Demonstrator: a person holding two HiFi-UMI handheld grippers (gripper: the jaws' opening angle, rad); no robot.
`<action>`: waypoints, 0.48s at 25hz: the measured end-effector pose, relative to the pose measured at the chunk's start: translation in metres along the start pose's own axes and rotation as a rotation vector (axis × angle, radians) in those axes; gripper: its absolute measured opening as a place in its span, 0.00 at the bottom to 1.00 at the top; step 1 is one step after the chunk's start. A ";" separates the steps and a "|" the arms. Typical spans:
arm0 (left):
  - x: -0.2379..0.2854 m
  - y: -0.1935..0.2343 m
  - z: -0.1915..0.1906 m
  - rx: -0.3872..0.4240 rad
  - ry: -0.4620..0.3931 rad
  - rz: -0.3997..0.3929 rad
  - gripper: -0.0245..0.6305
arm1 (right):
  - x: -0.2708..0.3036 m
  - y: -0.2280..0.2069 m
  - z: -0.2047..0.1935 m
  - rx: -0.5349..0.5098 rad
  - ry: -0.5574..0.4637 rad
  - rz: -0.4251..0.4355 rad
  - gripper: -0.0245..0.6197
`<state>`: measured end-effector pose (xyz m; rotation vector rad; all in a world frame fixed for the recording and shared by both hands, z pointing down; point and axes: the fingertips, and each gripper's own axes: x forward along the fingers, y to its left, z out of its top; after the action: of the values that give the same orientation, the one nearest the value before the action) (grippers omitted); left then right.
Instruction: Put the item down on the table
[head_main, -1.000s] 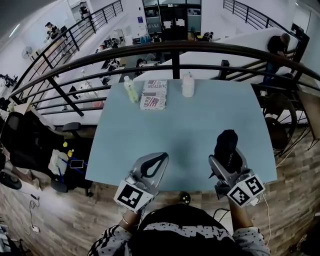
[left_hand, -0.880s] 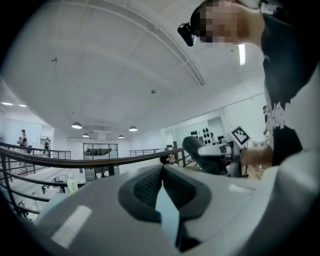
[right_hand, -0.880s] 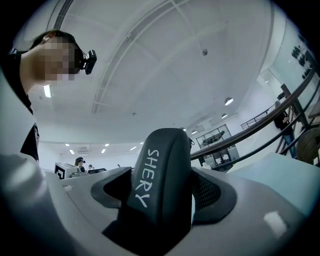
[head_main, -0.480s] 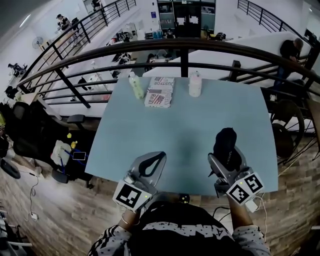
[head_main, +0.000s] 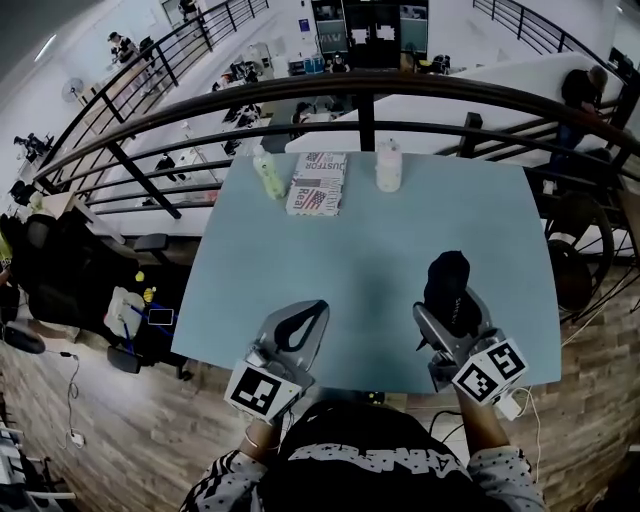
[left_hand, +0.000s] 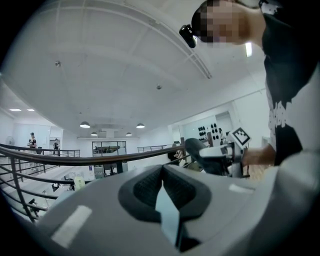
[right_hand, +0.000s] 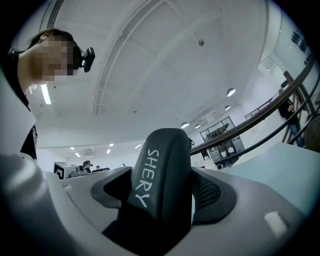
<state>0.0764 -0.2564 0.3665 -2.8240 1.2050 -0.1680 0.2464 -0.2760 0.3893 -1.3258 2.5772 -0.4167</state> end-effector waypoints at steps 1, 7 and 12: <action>0.003 0.002 0.000 -0.001 0.000 -0.003 0.04 | 0.002 -0.003 0.000 0.000 0.003 -0.003 0.61; 0.018 0.014 -0.005 -0.012 0.015 -0.010 0.04 | 0.016 -0.019 -0.005 0.000 0.029 -0.030 0.61; 0.026 0.030 -0.011 -0.028 0.030 0.004 0.04 | 0.031 -0.032 -0.013 0.007 0.052 -0.044 0.61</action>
<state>0.0714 -0.2958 0.3767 -2.8523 1.2285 -0.1950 0.2487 -0.3169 0.4101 -1.3897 2.5899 -0.4739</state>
